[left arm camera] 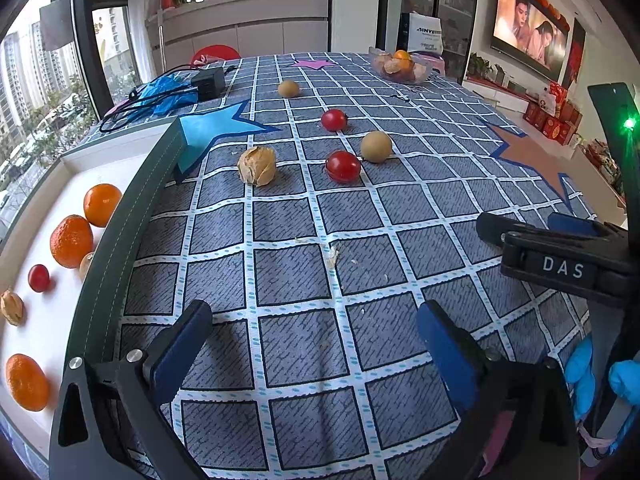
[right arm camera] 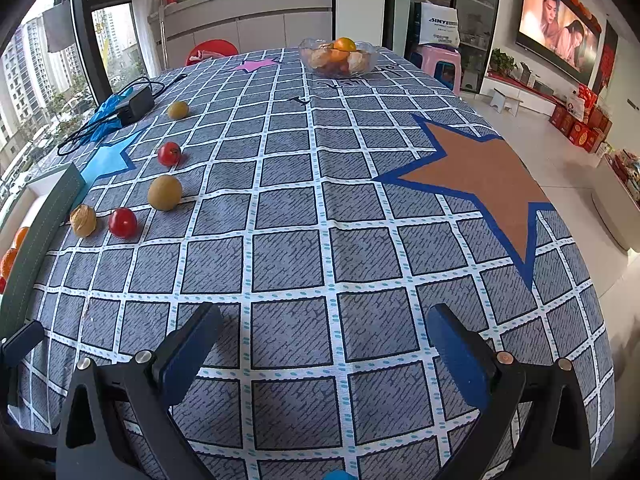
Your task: Organize fruits
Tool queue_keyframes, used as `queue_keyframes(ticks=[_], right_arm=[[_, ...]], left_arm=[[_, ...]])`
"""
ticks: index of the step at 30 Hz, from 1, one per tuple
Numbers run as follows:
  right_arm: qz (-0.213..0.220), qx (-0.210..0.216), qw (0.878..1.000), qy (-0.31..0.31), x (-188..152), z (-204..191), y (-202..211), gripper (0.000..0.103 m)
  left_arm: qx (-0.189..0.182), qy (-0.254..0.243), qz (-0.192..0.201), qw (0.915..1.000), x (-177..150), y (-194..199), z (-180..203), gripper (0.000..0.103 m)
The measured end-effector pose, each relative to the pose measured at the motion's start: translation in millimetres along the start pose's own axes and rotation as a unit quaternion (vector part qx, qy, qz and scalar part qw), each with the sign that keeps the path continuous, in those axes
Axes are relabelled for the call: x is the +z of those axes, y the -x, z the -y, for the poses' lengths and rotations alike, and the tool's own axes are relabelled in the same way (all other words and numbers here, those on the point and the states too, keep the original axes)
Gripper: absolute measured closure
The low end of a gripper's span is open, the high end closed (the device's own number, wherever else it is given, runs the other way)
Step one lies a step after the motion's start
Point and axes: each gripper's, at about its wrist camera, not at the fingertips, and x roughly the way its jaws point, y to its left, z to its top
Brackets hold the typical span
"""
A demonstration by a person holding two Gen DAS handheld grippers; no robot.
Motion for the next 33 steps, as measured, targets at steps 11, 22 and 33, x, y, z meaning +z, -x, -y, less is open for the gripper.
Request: queue_keyframes(ticks=[11, 22, 33], right_arm=[[0.000, 0.000, 1.000, 0.000, 0, 0, 0, 0.000], [0.001, 0.001, 1.000, -0.001, 0, 1, 1, 0.000], [0.000, 0.000, 1.000, 0.002, 0, 0, 2, 0.000]], left_arm=[[-0.020, 0.029, -0.006, 0.9994, 15, 14, -31, 0.001], [0.014, 0.033, -0.043, 0.9984, 72, -17, -34, 0.037], [0.039, 0.060, -0.066, 0.9952, 93, -61, -42, 0.045]])
